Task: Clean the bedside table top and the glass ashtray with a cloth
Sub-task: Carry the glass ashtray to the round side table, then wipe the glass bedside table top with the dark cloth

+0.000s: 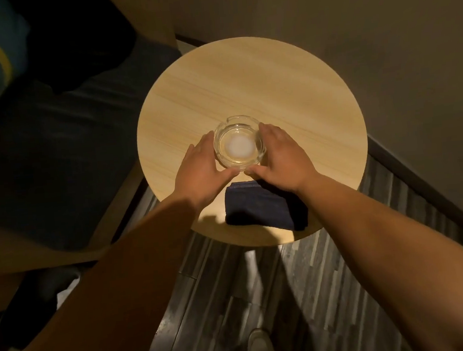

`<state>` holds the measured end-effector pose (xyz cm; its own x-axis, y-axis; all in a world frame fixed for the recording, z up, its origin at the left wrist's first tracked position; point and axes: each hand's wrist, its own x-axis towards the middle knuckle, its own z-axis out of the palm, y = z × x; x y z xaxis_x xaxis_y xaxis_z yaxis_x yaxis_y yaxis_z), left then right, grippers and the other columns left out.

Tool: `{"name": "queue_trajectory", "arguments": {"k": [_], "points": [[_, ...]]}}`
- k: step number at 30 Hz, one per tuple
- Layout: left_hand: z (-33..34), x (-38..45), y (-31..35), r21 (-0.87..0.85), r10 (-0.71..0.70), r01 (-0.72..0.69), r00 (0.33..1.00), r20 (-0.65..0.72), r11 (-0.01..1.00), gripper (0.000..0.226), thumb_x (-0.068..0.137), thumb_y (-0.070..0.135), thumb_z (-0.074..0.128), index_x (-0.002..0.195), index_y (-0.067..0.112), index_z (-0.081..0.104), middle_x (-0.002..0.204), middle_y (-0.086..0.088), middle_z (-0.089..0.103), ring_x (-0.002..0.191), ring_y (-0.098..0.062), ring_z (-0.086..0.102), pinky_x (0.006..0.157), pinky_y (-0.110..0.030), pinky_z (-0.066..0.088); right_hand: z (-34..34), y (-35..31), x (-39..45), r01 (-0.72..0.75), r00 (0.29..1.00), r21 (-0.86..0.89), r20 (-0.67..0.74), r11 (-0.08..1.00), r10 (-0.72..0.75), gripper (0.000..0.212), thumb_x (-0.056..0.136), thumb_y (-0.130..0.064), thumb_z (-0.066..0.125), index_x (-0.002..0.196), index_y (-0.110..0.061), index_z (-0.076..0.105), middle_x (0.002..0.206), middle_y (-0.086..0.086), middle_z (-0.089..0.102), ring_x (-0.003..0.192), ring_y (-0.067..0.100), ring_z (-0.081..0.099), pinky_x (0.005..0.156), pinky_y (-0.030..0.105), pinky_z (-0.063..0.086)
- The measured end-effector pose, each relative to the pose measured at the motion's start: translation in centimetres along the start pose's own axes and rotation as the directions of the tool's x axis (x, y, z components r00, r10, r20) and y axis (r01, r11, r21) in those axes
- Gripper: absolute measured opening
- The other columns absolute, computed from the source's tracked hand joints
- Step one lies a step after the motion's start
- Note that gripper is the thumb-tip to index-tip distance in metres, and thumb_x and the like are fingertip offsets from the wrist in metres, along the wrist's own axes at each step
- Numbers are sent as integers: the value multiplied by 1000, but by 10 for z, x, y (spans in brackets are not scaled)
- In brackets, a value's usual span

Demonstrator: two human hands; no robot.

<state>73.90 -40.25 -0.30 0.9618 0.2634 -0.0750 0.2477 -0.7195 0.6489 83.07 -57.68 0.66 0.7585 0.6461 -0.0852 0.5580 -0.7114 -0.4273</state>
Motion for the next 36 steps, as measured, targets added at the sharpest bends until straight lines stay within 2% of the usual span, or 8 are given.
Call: {"name": "queue_trajectory", "arguments": {"k": [8, 13, 19, 22, 25, 28, 32, 36], "points": [[7, 4, -10, 96, 37, -39, 999, 22, 995, 80, 79, 55, 66, 141, 19, 32, 141, 1, 47, 124, -22, 46, 110, -45, 32, 5, 0, -3, -10, 1000, 29, 1, 1000, 10, 97, 78, -46, 71, 149, -6, 19, 152, 14, 31, 139, 29, 29, 114, 38, 22], [4, 2, -4, 179, -22, 4, 995, 98, 984, 96, 84, 52, 65, 153, 13, 10, 159, -7, 23, 145, -22, 22, 120, -38, 14, -5, -1, -5, -24, 998, 25, 52, 999, 22, 105, 78, -52, 69, 151, -8, 9, 158, 13, 20, 145, 28, 18, 119, 39, 15], [1, -35, 22, 321, 34, -31, 999, -4, 946, 68, 98, 48, 38, 152, 12, 16, 159, -9, 21, 147, -24, 15, 120, -42, 14, -33, 7, -33, -58, 998, -19, -28, 998, 57, 78, 92, -49, 50, 151, -8, 18, 157, 12, 22, 145, 26, 18, 116, 35, 14], [19, -63, 52, 370, 160, -213, 973, 168, 904, 66, 99, 47, 32, 152, 14, 12, 161, -8, 10, 148, -24, 5, 121, -45, 7, -43, 23, -59, -129, 991, -62, -50, 990, 126, 70, 95, -48, 44, 149, -8, 23, 155, 13, 27, 143, 28, 22, 117, 38, 16], [48, -83, 68, 425, 220, -406, 880, 421, 809, 81, 93, 60, 33, 153, 12, 6, 162, -13, 1, 148, -28, -3, 120, -47, -1, -42, 37, -88, -141, 990, -158, -20, 977, 140, 66, 96, -46, 40, 147, -6, 28, 153, 16, 30, 143, 30, 23, 118, 40, 14], [63, -90, 62, 501, 211, -470, 846, 489, 727, 101, 84, 80, 23, 153, 9, 1, 161, -16, -3, 148, -31, -5, 119, -51, -2, -34, 44, -112, -129, 990, -231, 23, 964, 138, 63, 97, -44, 40, 147, -7, 29, 155, 16, 28, 144, 31, 20, 119, 42, 10], [66, -91, 63, 556, 159, -446, 858, 488, 702, 107, 80, 80, 36, 153, 10, -1, 162, -12, -1, 148, -29, -3, 120, -49, 0, -24, 51, -133, -88, 993, -313, 51, 946, 109, 65, 97, -47, 36, 147, -7, 27, 156, 16, 23, 145, 31, 16, 118, 42, 6], [64, -104, 66, 583, 138, -396, 889, 436, 709, 97, 85, 59, 55, 152, 11, 2, 160, -10, 13, 146, -27, 12, 119, -44, 10, -25, 48, -145, -91, 992, -323, 53, 942, 114, 68, 96, -48, 38, 148, -6, 25, 157, 17, 20, 145, 32, 14, 118, 41, 4]]}}
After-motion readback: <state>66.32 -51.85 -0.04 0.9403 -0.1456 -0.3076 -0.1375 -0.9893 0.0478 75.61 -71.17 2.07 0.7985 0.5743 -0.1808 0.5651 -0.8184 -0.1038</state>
